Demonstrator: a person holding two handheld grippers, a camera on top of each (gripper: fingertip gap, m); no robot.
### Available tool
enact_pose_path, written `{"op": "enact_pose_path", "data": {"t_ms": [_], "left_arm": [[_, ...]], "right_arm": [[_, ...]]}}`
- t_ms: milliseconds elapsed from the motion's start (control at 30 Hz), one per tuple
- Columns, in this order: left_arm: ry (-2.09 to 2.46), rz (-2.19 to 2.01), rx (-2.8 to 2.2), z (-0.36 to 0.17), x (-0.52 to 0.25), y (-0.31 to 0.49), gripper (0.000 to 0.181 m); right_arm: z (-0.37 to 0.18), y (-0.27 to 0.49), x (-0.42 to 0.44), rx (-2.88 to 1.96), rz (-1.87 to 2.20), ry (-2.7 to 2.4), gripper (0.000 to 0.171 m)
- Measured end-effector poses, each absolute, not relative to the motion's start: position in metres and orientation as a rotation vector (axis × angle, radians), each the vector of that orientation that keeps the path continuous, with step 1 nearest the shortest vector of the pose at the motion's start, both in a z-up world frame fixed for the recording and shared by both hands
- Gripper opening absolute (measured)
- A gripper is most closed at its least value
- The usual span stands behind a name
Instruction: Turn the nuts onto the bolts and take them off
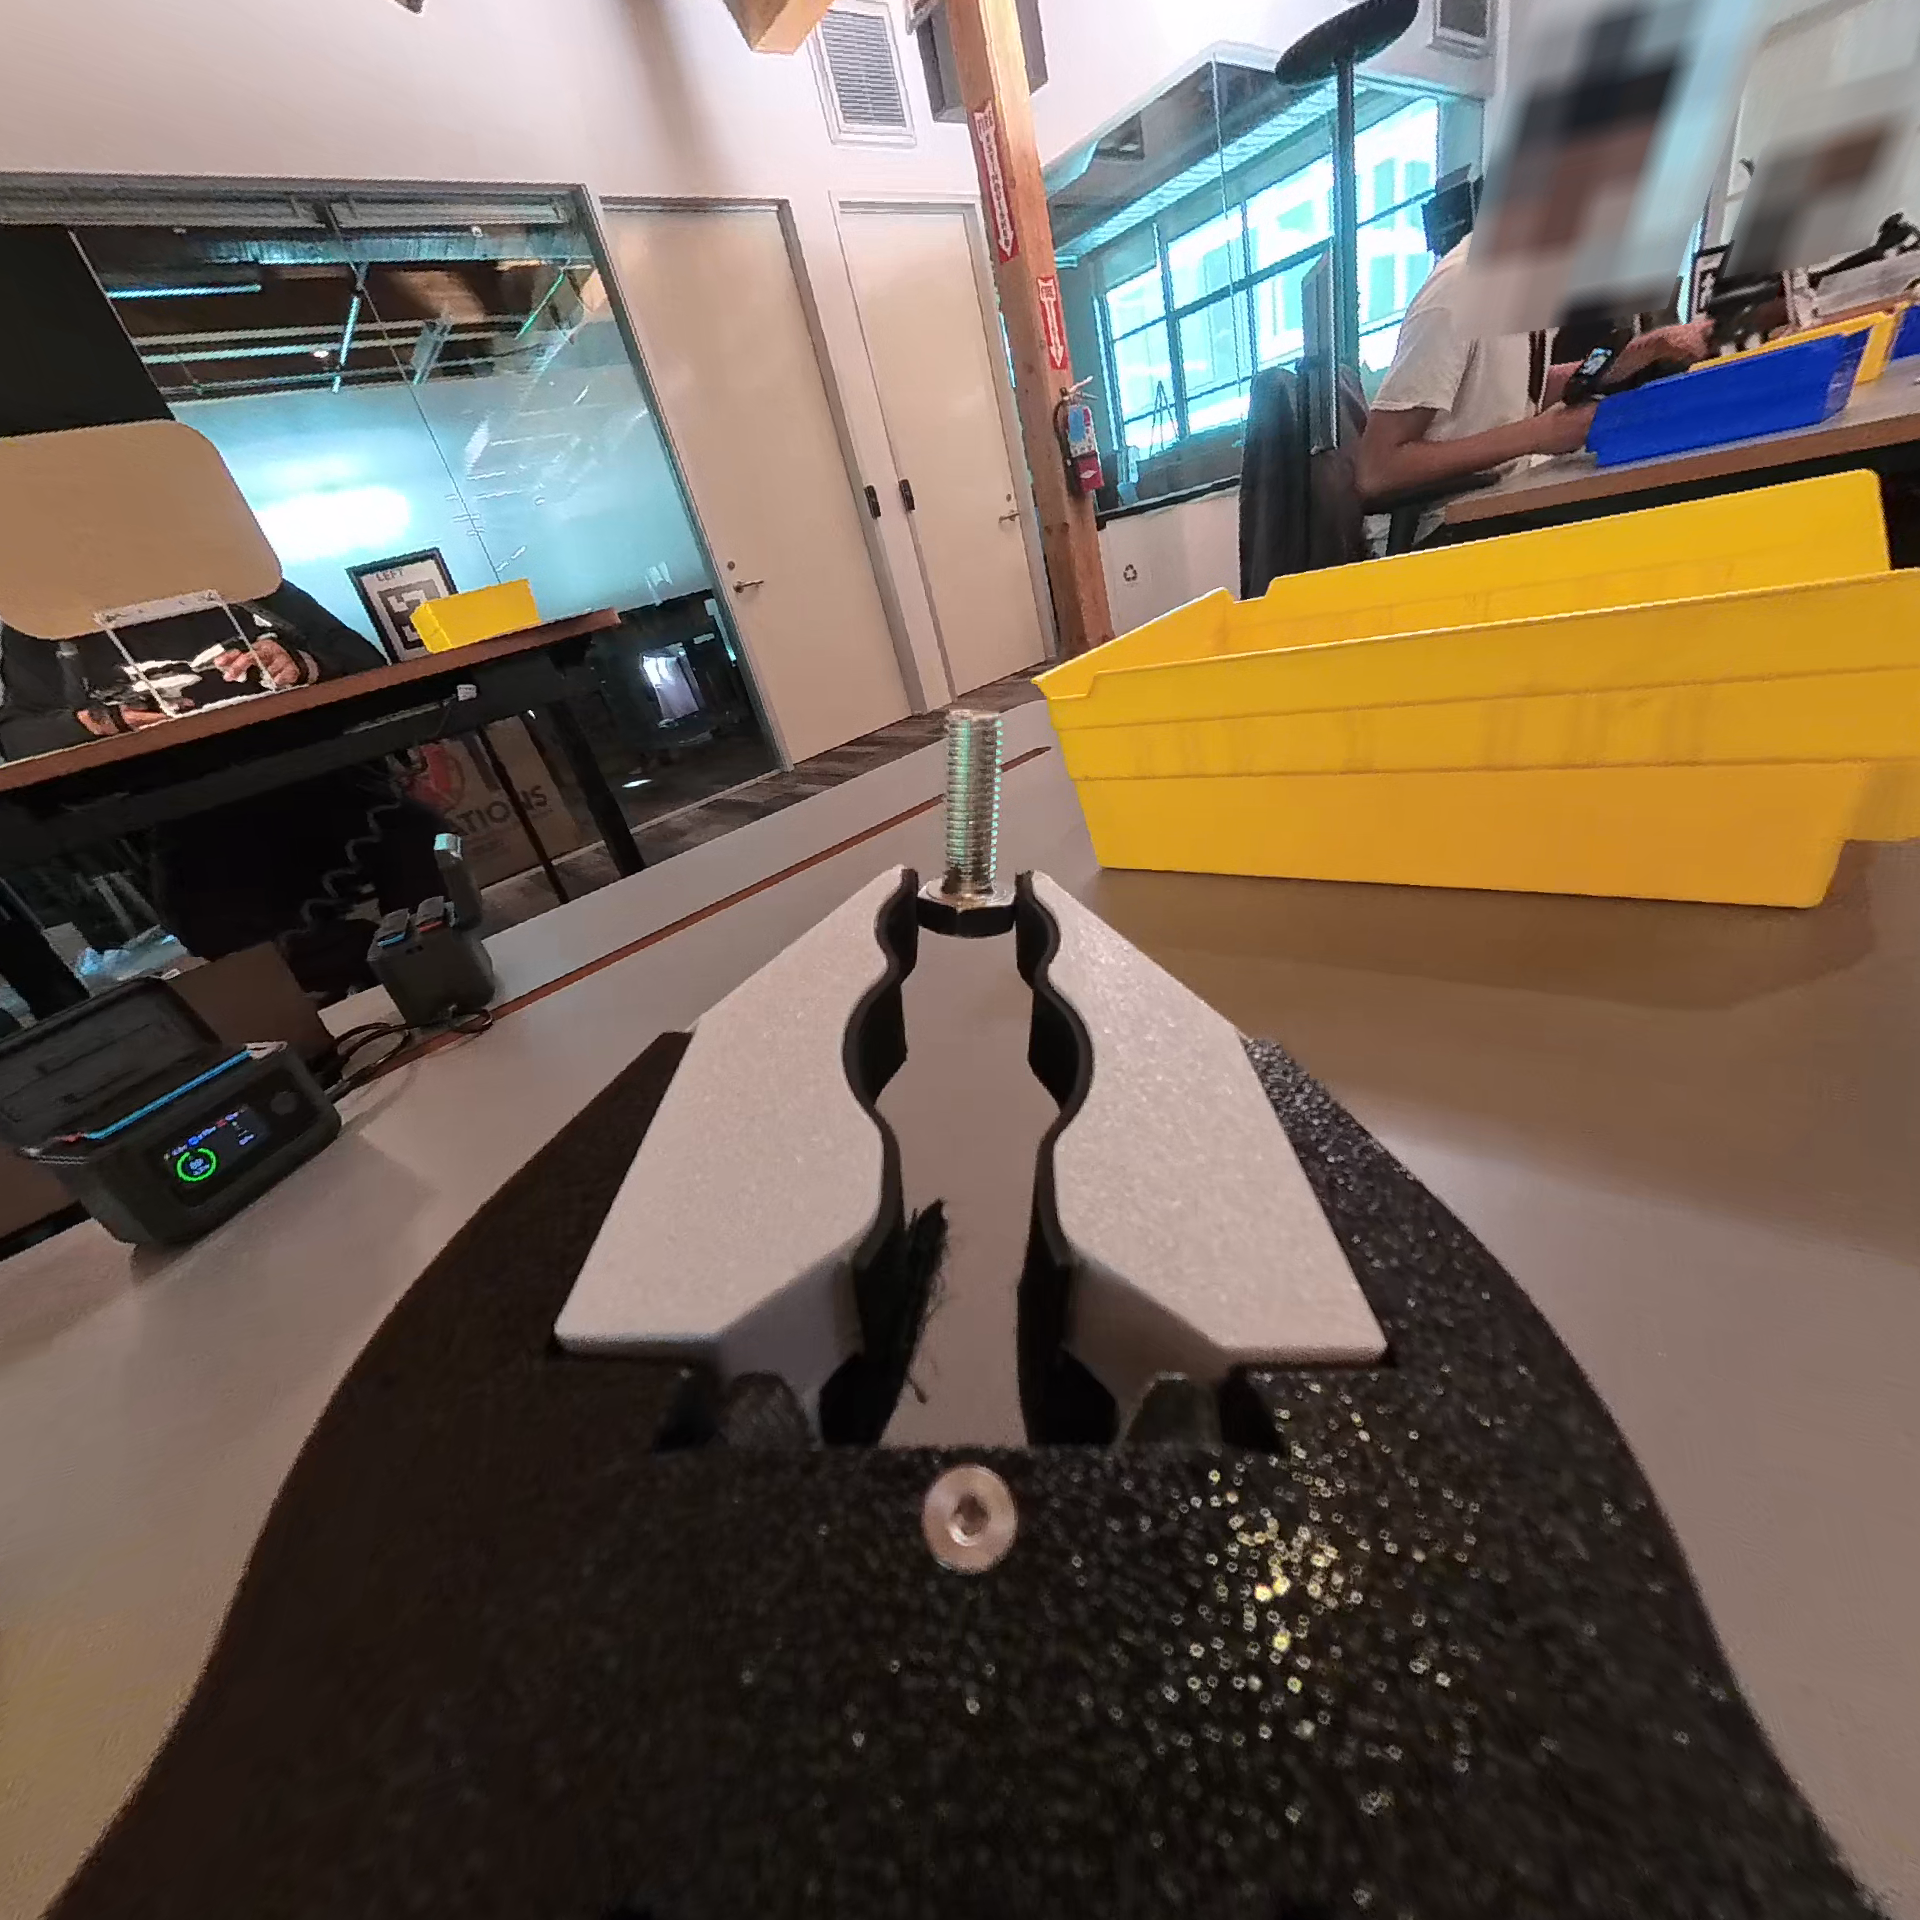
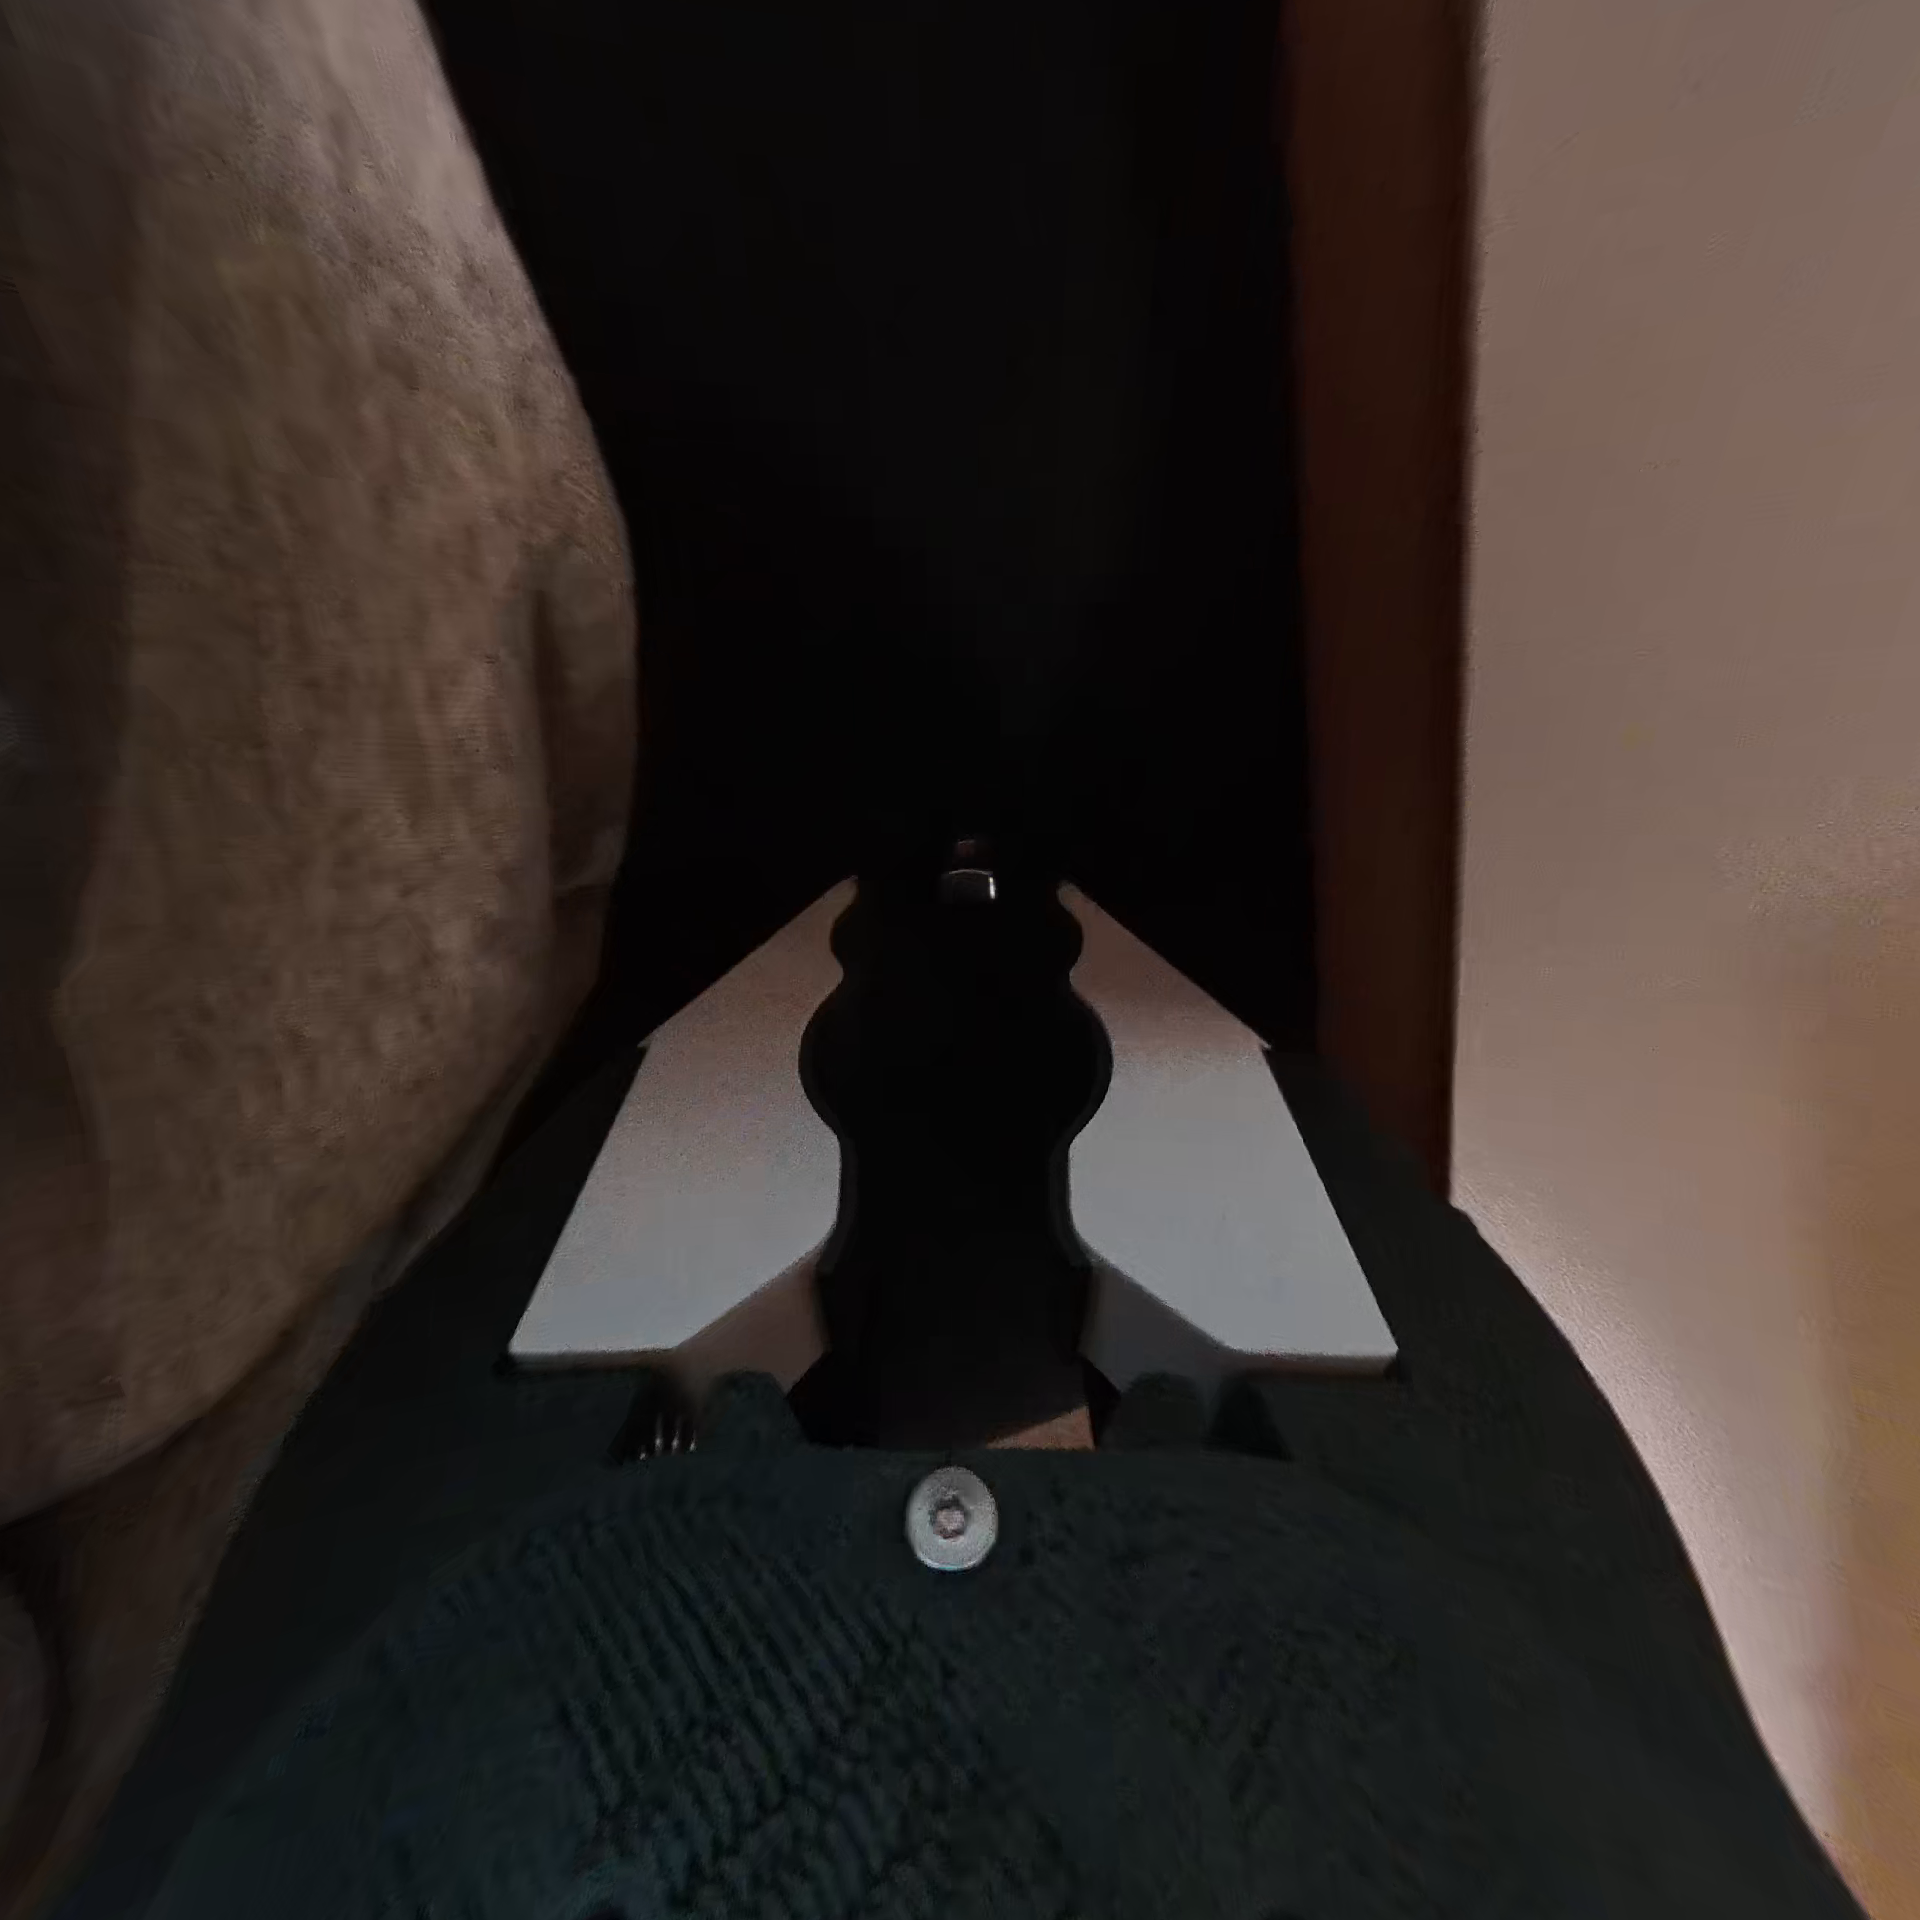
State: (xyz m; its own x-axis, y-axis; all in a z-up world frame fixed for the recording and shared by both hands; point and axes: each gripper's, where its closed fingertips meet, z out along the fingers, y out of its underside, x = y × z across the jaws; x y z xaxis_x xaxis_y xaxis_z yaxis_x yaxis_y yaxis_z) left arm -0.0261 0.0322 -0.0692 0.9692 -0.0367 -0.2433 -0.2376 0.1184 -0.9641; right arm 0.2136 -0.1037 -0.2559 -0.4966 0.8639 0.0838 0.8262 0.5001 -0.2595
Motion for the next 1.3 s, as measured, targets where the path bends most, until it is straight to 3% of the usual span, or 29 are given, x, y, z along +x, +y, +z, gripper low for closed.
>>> {"op": "enact_pose_path", "data": {"t_ms": [300, 767, 900, 1100, 1300], "left_arm": [[0.245, 0.145, -1.459, -0.071, -0.024, 0.034, 0.016], [0.254, 0.139, -1.462, -0.072, -0.022, 0.035, 0.016], [0.254, 0.134, -1.456, -0.071, -0.021, 0.034, 0.016], [0.232, 0.123, -1.458, -0.07, -0.025, 0.034, 0.016], [0.165, 0.158, -1.43, -0.056, -0.041, 0.036, 0.016]], "right_arm": [[-0.266, -0.1, 0.211, -1.454, 0.187, -2.581, 0.019], [-0.25, -0.1, 0.211, -1.436, 0.198, -2.571, 0.019], [-0.181, -0.124, 0.198, -1.408, 0.497, -2.469, 0.019], [-0.05, -0.042, 0.115, -1.287, 0.752, -1.703, 0.018], [0.013, -0.008, 0.04, -1.072, 0.95, -1.401, 0.018]]}}
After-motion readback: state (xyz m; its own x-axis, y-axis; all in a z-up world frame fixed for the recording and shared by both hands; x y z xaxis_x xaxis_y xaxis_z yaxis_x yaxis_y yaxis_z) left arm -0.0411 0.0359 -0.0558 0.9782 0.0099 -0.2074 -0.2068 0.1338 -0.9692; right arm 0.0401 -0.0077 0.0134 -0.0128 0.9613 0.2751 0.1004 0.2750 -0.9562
